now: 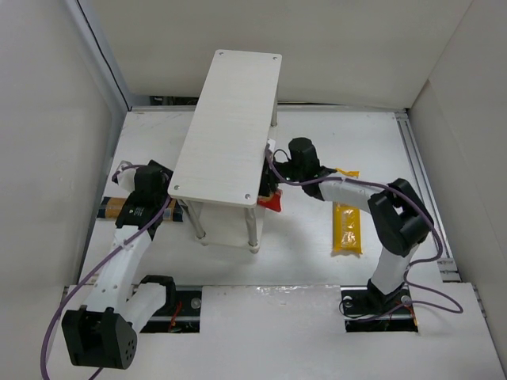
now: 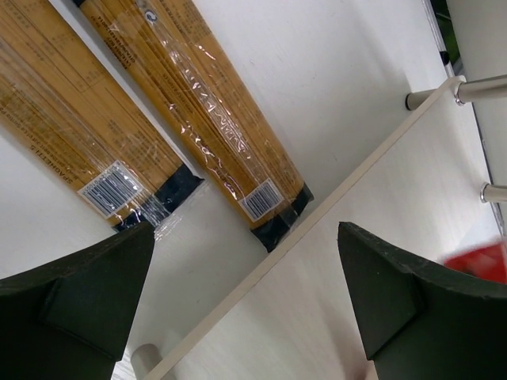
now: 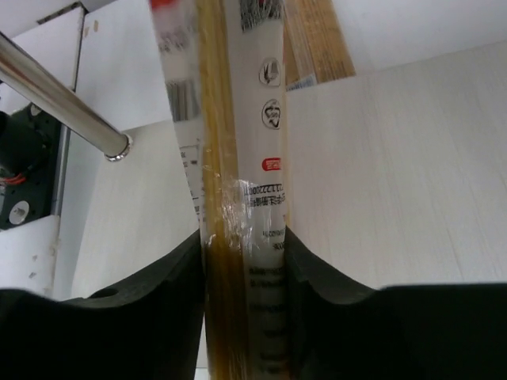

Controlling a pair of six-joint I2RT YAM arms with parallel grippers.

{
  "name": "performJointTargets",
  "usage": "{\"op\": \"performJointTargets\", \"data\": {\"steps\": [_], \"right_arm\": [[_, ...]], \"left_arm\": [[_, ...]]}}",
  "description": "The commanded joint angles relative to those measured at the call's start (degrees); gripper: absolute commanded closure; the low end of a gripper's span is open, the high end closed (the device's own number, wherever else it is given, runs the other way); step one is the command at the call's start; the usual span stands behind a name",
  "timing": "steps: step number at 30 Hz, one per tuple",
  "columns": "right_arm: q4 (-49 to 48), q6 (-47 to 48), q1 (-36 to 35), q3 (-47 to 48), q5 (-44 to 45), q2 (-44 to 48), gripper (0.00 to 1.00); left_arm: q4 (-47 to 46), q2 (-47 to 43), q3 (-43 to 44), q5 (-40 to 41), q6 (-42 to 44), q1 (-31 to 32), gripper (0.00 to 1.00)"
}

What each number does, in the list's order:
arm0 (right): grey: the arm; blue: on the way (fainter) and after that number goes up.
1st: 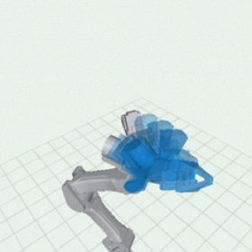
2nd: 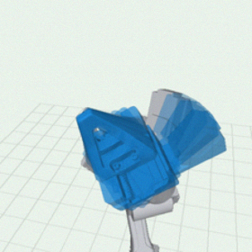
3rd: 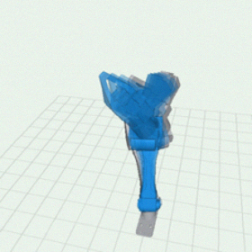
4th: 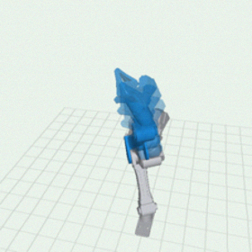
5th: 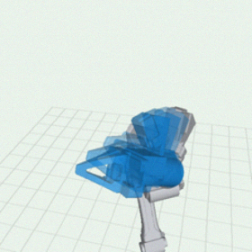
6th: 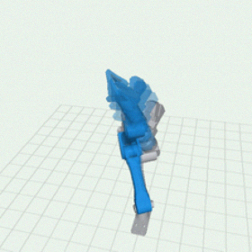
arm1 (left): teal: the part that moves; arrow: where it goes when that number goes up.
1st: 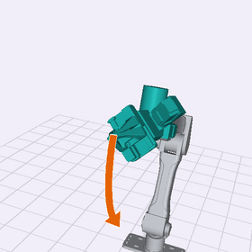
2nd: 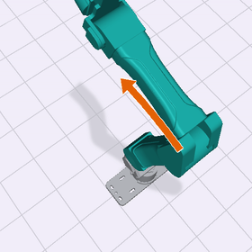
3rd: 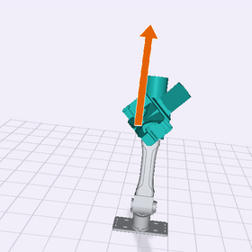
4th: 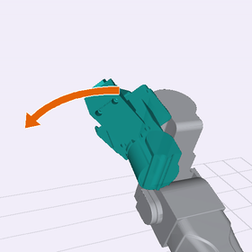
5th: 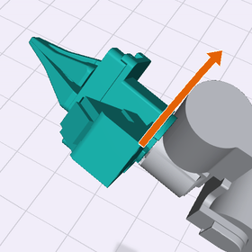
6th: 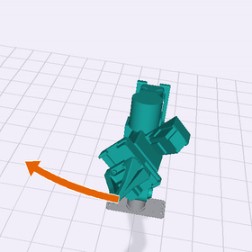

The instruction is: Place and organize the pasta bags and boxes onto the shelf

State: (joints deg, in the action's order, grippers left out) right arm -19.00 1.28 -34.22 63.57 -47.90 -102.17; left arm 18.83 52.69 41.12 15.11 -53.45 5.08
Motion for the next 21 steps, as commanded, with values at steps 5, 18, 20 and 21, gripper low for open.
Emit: {"op": "performJointTargets", "data": {"steps": [5, 18, 20, 21], "right_arm": [[-10.1, -1.2, -0.5, 2.2, -2.5, -0.5, 0.23], [7.5, -9.1, 14.7, -12.5, 17.0, 19.7, 0.00], [13.5, -10.8, 19.4, -16.2, 25.8, 25.1, 0.00], [19.5, -11.4, 20.8, -17.4, 29.1, 26.7, 0.00]], "left_arm": [[-1.1, -1.6, -0.3, 0.3, 1.2, -0.3, 0.01], [1.0, -1.0, 1.4, 3.2, 0.7, -0.3, 0.01], [1.0, -1.0, 1.9, 4.1, 0.7, -0.3, 0.01], [1.0, -1.0, 2.6, 5.0, 1.5, -0.3, 0.01]]}}
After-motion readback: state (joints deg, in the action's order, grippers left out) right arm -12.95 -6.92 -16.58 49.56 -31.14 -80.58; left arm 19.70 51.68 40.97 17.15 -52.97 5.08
